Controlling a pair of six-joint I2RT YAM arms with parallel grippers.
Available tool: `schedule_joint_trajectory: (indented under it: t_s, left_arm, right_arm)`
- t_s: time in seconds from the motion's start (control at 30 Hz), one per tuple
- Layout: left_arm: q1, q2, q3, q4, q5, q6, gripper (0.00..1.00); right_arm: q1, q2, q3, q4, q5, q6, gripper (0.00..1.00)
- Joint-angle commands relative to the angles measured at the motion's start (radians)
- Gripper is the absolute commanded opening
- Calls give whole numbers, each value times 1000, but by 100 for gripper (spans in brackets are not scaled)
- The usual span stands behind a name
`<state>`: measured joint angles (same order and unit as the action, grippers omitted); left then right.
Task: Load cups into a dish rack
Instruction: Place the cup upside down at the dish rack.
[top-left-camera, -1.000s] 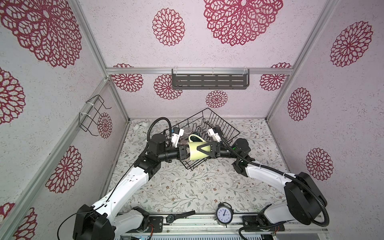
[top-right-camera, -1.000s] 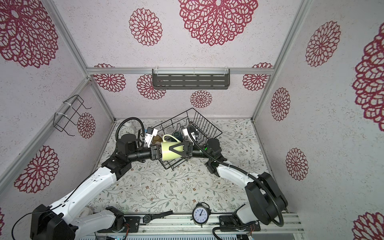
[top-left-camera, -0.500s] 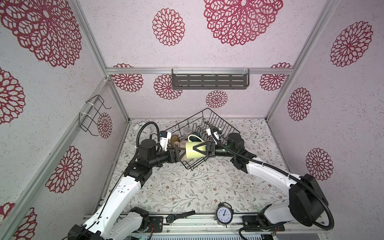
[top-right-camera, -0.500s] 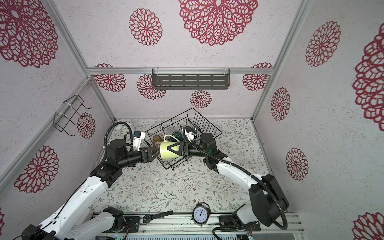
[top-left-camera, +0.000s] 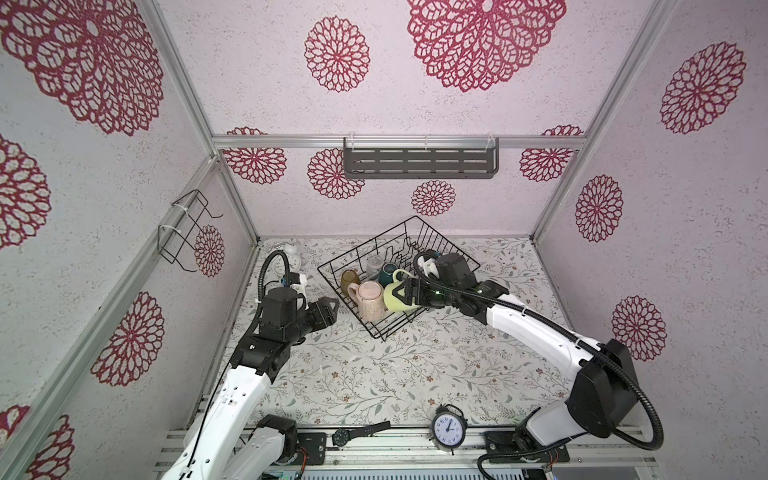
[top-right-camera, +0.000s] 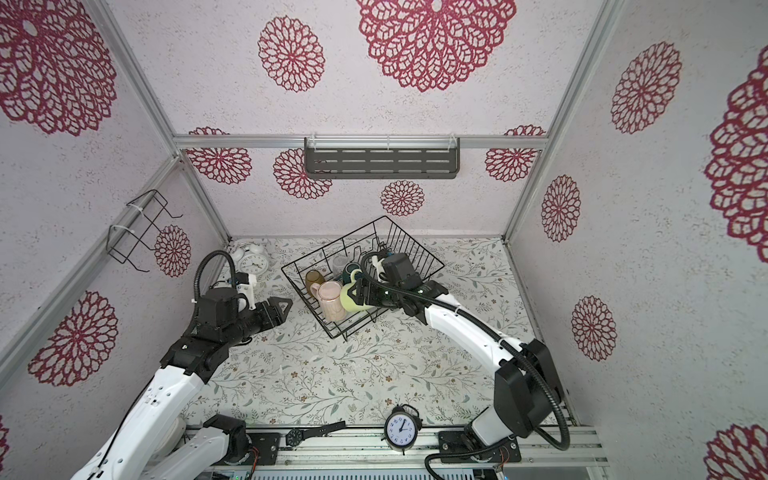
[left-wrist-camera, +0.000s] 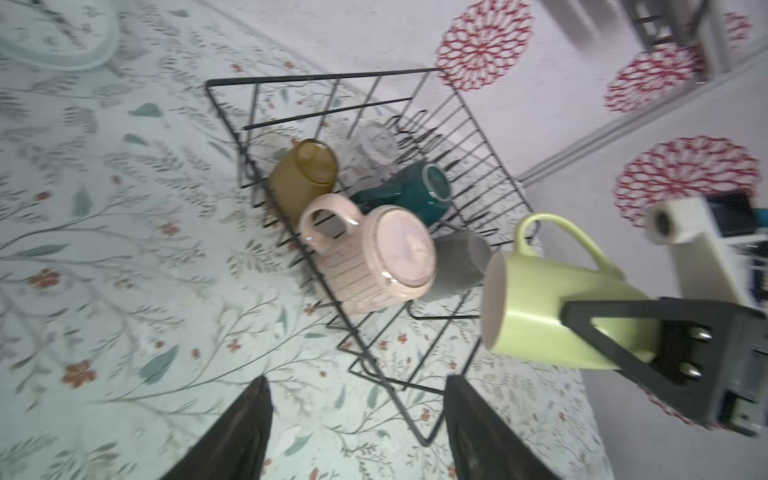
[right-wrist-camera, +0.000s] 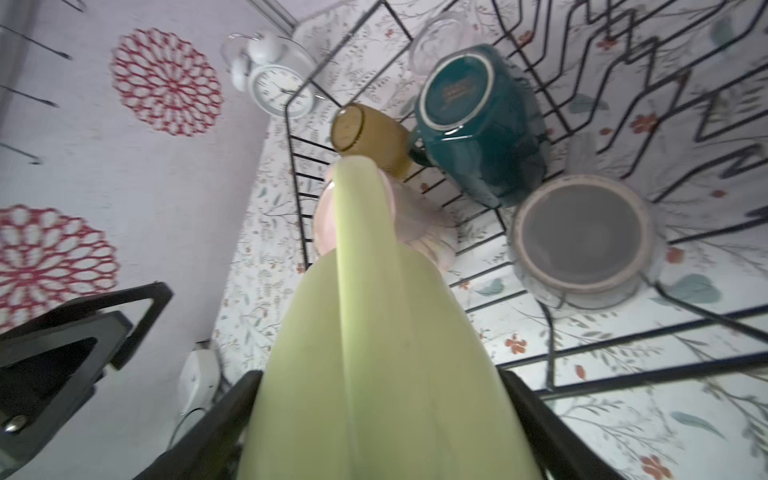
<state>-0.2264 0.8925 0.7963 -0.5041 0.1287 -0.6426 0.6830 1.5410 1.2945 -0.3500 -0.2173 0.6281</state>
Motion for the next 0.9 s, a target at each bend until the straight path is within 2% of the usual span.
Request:
schedule_joint_trajectory:
  t_s: [0.0,0.13,0.3,0.67,0.87]
  left_arm:
    - [9,-9,28,-93,-168,3,70]
    - [9,-2,23,-75,-181,0,71]
    - [9,16,37,-98,-194,2,72]
    - [10,-39,16,-145,-314,19,73]
    - [10,-32,-1,-128,-306,22,73]
  right_arm:
    - [44,25,138,-158,163,-67,59]
    - [75,106,247,-279,242,-47,59]
    - [107,217,379,-416,263,-8,59]
    - [119,334,483,-490,291,47,58]
    - [124,381,521,-522,313,40,58]
